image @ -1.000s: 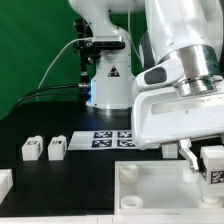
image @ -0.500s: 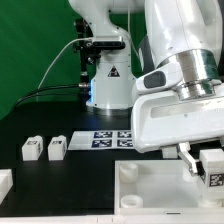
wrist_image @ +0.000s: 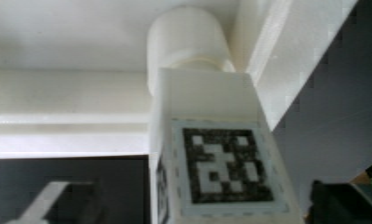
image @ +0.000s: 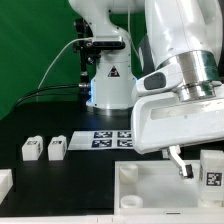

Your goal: Assemble one leg

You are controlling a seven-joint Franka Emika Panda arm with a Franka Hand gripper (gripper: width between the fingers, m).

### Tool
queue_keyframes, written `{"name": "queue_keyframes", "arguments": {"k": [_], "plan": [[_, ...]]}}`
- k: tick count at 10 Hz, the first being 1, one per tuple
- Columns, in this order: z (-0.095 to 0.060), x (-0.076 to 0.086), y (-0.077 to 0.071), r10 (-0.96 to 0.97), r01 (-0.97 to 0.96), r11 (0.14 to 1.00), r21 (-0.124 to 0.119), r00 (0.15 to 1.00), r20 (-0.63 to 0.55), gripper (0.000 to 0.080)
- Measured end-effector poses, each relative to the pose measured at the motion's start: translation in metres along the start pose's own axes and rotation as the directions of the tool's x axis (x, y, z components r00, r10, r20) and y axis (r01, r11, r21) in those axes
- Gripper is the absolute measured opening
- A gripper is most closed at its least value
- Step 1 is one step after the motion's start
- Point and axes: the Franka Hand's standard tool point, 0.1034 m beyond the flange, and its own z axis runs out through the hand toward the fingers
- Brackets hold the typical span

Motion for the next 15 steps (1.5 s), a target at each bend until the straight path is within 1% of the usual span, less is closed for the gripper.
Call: {"name": "queue_keyframes", "arguments": {"k": [1, 3, 10, 12, 13, 14, 15], "plan": [[0.0, 0.0, 0.0, 0.0, 0.0, 1.0, 0.0, 1.0, 0.0, 0.064], [0.0, 0.0, 0.0, 0.0, 0.0, 1.0, 0.0, 1.0, 0.001, 0.0648], [0.0, 0.0, 0.0, 0.001, -0.001, 1.0, 0.0, 1.0, 0.005, 0.0649], [-0.014, 0.013, 0.001, 0.006, -0.006, 1.0, 0.004, 0.999, 0.049, 0.0649], [-0.014, 0.012, 0.002, 0.008, -0.008, 1.0, 0.007, 0.995, 0.095, 0.0649], [-0.013, 0.012, 0.003, 0.011, -0.012, 1.0, 0.008, 0.993, 0.115, 0.0649], [-0.011, 0.007, 0.001, 0.017, -0.021, 1.0, 0.017, 0.98, 0.198, 0.0649]]}}
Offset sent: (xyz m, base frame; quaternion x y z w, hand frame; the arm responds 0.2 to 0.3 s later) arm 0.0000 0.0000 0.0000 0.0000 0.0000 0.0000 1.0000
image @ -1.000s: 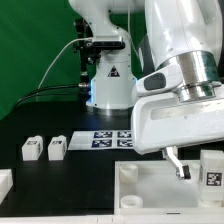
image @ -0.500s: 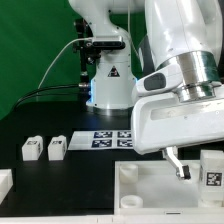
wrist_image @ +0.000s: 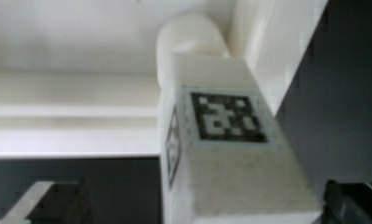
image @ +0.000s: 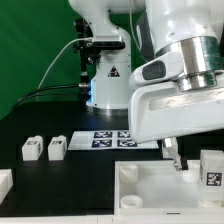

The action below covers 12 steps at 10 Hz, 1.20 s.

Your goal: Assemble one leg

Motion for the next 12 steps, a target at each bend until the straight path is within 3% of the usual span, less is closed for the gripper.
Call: {"name": "queue_keyframes", "arguments": {"k": [3, 5, 8, 9, 10, 12], "plan": [[-0.005, -0.011, -0.011, 0.021, -0.034, 0.999, 0.034, 0.941, 0.339, 0.0649], [-0.003, -0.015, -0.012, 0.01, -0.042, 0.998, 0.056, 0.876, 0.482, 0.0649], [0.0, -0.011, -0.011, 0.012, -0.043, 0.998, 0.055, 0.884, 0.468, 0.0649], [0.0, -0.01, -0.01, 0.032, -0.06, 0.997, 0.045, 0.883, 0.468, 0.0649], [-0.002, -0.008, -0.005, 0.142, -0.154, 0.988, -0.012, 0.874, 0.465, 0.0649], [-0.002, -0.005, -0.002, 0.25, -0.248, 0.967, -0.065, 0.854, 0.456, 0.0649]]}}
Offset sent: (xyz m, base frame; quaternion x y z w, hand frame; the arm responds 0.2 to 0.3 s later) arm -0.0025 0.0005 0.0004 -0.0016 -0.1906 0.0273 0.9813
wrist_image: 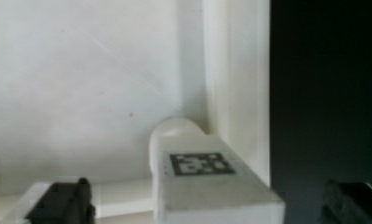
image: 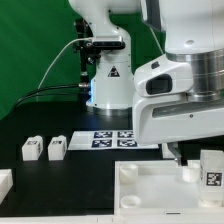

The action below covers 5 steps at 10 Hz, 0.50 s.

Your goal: Assemble one leg

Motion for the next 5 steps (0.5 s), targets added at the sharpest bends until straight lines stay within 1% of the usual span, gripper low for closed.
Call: {"name": "queue_keyframes", "arguments": {"k": [2, 3, 5], "plan": [[0.0064, 0.0012, 0.002, 0.006, -0.006, 1.0, 0.001, 1.0, -0.003, 0.0649], [0.009, 0.0011, -0.0002, 0.002, -0.002, 1.0, 0.001, 1.0, -0.006, 0.0649], [0.0094, 0.0014, 0.0006, 0.003, -0.003, 1.0, 0.001, 1.0, -0.005, 0.0636]]}}
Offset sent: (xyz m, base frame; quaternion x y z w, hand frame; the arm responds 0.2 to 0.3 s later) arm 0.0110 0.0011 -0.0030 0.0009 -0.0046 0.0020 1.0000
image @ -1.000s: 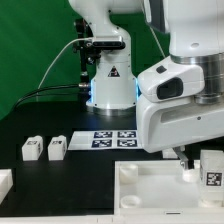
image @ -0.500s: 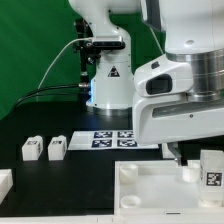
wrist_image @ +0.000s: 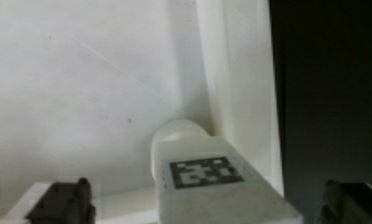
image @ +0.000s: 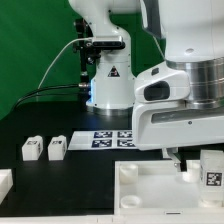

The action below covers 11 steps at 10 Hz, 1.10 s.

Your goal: Assemble one leg

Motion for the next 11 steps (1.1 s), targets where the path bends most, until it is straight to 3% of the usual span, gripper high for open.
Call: {"name": "queue_keyframes", "arguments": {"k": [1, 3, 7, 8, 10, 11], "plan": [[0.0002, -0.0002, -0.0002, 0.0, 0.0, 1.0, 0.0, 1.0, 0.0, 0.0636], [0.0002, -0.0002, 0.0004, 0.0, 0.0, 1.0, -0.001, 1.0, 0.0, 0.0288], [0.0002, -0.0001, 0.0001, 0.04, -0.04, 0.999, 0.0, 0.999, -0.001, 0.0292], [-0.0001, 0.0007, -0.0033, 0.252, -0.252, 0.968, 0.002, 0.968, -0.012, 0.0292], [0.0004, 0.0017, -0.0067, 0.587, -0.587, 0.81, 0.012, 0.809, -0.015, 0.0292], [0.0013, 0.0036, -0.006, 0.717, -0.717, 0.696, 0.032, 0.697, -0.002, 0.0293]]}}
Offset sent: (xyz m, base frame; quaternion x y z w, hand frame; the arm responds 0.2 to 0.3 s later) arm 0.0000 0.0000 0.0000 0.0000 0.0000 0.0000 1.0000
